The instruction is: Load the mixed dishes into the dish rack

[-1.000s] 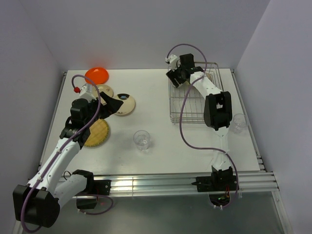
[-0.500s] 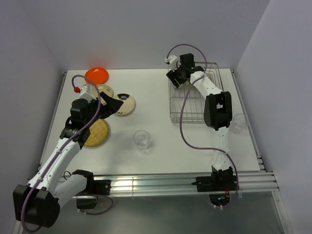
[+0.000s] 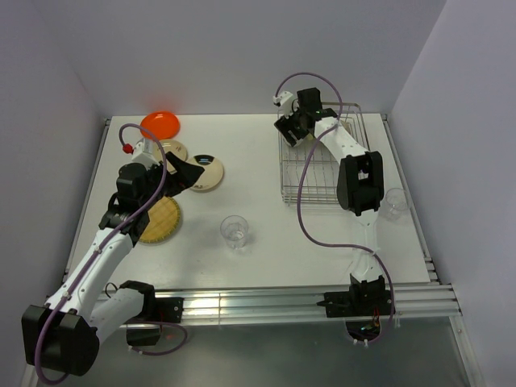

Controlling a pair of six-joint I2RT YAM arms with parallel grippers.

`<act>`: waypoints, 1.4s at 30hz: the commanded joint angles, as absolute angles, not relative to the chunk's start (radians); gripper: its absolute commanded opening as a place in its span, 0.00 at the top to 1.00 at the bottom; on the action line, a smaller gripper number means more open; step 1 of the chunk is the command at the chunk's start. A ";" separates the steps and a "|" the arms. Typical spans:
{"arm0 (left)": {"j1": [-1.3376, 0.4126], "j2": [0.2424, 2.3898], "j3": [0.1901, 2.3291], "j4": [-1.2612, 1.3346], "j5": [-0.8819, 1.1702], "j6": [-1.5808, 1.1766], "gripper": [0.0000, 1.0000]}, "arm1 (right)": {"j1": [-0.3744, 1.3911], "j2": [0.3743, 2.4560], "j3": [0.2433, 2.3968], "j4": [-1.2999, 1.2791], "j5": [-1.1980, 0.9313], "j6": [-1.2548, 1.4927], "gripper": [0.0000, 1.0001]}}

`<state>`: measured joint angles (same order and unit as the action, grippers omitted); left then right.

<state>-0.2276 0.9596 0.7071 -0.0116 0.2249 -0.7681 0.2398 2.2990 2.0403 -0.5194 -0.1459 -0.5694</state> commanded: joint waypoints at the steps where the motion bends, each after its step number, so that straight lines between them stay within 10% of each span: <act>1: -0.221 0.957 0.723 0.032 0.250 -0.756 0.12 | 0.250 2.301 2.102 -0.525 -0.138 -0.565 0.16; 28: -0.219 0.972 0.805 -0.106 0.300 -0.618 0.09 | 0.247 2.047 2.068 -0.511 -0.215 -0.494 0.00; 42: -0.442 0.956 0.719 -0.383 0.266 -0.785 0.17 | 0.245 1.574 1.478 -0.554 -1.035 -0.396 0.07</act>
